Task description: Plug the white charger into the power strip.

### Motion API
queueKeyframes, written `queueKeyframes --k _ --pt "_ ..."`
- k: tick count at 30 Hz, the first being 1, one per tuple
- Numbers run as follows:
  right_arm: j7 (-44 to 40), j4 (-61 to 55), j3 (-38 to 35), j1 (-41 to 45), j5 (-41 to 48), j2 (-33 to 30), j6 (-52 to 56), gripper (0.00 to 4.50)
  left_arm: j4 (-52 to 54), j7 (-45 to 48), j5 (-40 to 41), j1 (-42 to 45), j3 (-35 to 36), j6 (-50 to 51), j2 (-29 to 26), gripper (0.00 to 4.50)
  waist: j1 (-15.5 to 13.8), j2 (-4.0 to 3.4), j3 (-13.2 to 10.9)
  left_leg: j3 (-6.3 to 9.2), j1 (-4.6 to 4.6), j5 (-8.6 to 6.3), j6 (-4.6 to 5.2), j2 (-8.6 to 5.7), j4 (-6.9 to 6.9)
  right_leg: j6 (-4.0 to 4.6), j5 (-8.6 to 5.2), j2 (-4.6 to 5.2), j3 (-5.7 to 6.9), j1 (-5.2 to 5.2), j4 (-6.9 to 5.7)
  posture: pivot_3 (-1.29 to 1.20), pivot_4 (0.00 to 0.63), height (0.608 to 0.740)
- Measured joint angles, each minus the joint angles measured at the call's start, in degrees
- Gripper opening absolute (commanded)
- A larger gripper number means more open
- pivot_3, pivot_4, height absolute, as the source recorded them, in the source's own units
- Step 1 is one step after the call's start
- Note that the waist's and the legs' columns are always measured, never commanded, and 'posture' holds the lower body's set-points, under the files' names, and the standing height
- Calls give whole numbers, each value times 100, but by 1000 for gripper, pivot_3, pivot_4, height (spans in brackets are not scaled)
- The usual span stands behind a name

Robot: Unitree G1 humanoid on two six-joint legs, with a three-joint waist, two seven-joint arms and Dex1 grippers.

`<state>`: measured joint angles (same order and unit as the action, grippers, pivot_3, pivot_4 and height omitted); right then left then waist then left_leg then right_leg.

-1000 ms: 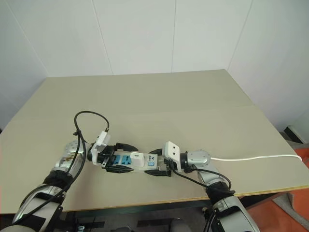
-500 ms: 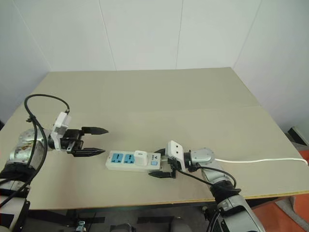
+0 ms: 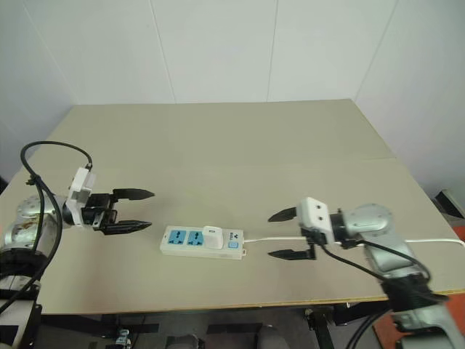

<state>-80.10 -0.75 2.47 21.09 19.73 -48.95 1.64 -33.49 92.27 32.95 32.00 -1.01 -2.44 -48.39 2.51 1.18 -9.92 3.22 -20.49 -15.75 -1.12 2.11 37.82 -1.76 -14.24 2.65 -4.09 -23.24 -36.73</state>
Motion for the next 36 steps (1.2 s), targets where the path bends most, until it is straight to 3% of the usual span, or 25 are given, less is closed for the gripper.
queueKeyframes --k 5,10,36 --pt "-232 -433 -790 -572 421 -726 56 4444 371 4 16 -565 135 7 -123 4500 -5 2 -7 -3 2 0 0 3 0 -28 -17 0 0 1 -2 0 150 740" --pt "-173 -731 -1281 -1077 588 -900 137 4444 610 4 10 -787 346 33 -153 4500 -10 3 -8 -6 6 0 0 3 0 -37 -22 0 -1 6 -1 0 150 740" --pt "918 -1920 -1667 -1975 647 -823 632 4444 596 4 -182 -457 329 219 -42 4500 -17 4 -9 -7 5 0 0 3 0 -36 -21 0 -2 7 0 0 150 740"
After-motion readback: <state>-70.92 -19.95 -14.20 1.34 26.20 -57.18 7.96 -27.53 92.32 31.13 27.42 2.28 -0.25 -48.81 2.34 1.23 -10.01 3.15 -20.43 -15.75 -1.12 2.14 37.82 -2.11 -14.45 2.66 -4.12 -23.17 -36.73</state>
